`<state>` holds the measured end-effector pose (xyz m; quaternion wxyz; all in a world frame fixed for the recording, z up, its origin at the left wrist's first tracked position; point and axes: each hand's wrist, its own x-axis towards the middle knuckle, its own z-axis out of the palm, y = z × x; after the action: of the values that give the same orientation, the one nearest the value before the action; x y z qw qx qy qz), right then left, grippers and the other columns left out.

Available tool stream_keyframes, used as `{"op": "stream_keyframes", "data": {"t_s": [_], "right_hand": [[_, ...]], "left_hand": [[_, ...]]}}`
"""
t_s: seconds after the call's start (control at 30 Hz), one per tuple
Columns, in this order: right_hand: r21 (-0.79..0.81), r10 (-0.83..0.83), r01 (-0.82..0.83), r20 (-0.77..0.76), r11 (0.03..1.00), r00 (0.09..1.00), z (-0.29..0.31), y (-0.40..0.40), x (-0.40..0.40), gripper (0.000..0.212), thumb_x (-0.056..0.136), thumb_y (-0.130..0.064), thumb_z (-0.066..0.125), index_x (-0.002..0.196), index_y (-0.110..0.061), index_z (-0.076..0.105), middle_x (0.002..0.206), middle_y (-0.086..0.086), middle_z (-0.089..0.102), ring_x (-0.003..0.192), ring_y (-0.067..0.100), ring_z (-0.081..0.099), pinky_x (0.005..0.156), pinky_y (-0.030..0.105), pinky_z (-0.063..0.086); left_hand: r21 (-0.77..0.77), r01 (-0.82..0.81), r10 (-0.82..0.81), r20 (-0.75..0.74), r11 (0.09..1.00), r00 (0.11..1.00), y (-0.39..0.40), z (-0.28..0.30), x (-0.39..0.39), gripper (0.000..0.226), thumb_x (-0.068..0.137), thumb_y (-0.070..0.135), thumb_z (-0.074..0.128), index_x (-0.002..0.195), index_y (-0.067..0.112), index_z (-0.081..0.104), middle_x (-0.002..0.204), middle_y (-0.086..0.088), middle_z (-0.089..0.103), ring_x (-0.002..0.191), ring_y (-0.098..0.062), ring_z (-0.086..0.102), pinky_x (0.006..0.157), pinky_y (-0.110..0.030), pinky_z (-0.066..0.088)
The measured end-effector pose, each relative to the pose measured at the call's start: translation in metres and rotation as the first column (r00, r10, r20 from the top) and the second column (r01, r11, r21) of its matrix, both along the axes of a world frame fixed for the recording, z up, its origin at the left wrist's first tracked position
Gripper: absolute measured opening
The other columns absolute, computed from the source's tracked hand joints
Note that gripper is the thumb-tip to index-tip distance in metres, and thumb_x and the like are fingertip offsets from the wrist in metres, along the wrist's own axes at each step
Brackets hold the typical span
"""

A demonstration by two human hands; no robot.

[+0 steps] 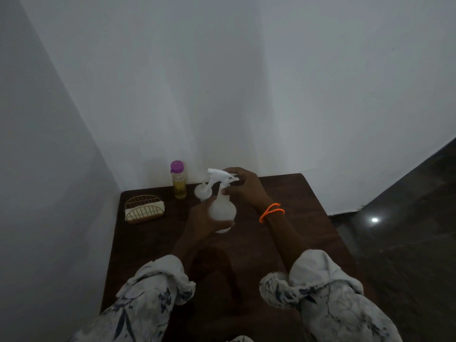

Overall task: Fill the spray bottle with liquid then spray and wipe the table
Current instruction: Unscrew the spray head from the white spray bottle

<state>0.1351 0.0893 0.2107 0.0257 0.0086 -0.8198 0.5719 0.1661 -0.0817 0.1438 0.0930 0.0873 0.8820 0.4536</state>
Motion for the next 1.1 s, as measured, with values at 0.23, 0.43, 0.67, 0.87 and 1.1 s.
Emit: {"op": "stream_keyframes", "data": {"t_s": [0.23, 0.43, 0.67, 0.87, 1.1], "right_hand": [[0.021, 0.019, -0.019, -0.017, 1.0, 1.0, -0.003, -0.005, 0.001, 0.05, 0.067, -0.002, 0.088, 0.113, -0.008, 0.07, 0.099, 0.001, 0.072, 0.087, 0.007, 0.068, 0.072, 0.021, 0.056], [-0.001, 0.041, -0.041, -0.003, 0.999, 0.999, -0.002, -0.003, 0.001, 0.054, 0.07, 0.012, 0.076, 0.12, -0.005, 0.068, 0.105, 0.005, 0.072, 0.09, 0.007, 0.069, 0.072, 0.021, 0.056], [0.019, 0.023, -0.023, -0.033, 1.0, 0.999, -0.002, -0.006, 0.002, 0.049, 0.068, 0.003, 0.084, 0.113, -0.005, 0.069, 0.102, 0.005, 0.073, 0.092, 0.014, 0.07, 0.077, 0.026, 0.059], [0.011, 0.083, -0.083, -0.018, 0.996, 0.996, 0.0, -0.005, 0.003, 0.043, 0.072, 0.005, 0.082, 0.113, -0.002, 0.07, 0.104, 0.014, 0.073, 0.094, 0.018, 0.071, 0.08, 0.03, 0.059], [-0.108, -0.022, 0.014, -0.077, 0.994, 0.997, 0.025, -0.008, -0.002, 0.04, 0.074, -0.004, 0.085, 0.111, -0.001, 0.07, 0.1, 0.015, 0.075, 0.087, 0.022, 0.074, 0.073, 0.032, 0.061]], "left_hand": [[0.003, 0.001, -0.001, 0.001, 1.0, 1.0, -0.001, 0.001, 0.0, 0.101, 0.061, 0.047, 0.092, 0.144, 0.013, 0.046, 0.145, -0.007, 0.052, 0.131, -0.021, 0.05, 0.096, -0.022, 0.037], [0.006, 0.001, -0.001, 0.009, 1.0, 1.0, -0.003, 0.001, 0.002, 0.102, 0.06, 0.049, 0.092, 0.144, 0.014, 0.046, 0.144, -0.006, 0.053, 0.13, -0.02, 0.051, 0.098, -0.023, 0.04], [0.008, 0.003, -0.003, 0.004, 1.0, 1.0, -0.005, 0.001, 0.004, 0.102, 0.062, 0.044, 0.093, 0.145, 0.013, 0.044, 0.145, -0.008, 0.052, 0.131, -0.022, 0.05, 0.103, -0.033, 0.045], [0.015, -0.022, 0.022, 0.006, 1.0, 1.0, -0.005, 0.0, 0.006, 0.1, 0.063, 0.042, 0.092, 0.146, 0.013, 0.044, 0.146, -0.008, 0.051, 0.132, -0.022, 0.049, 0.102, -0.029, 0.042], [0.005, -0.035, 0.035, 0.054, 0.999, 0.998, -0.011, -0.005, 0.003, 0.107, 0.06, 0.051, 0.091, 0.148, 0.015, 0.042, 0.148, -0.005, 0.049, 0.132, -0.02, 0.048, 0.105, -0.033, 0.044]]}}
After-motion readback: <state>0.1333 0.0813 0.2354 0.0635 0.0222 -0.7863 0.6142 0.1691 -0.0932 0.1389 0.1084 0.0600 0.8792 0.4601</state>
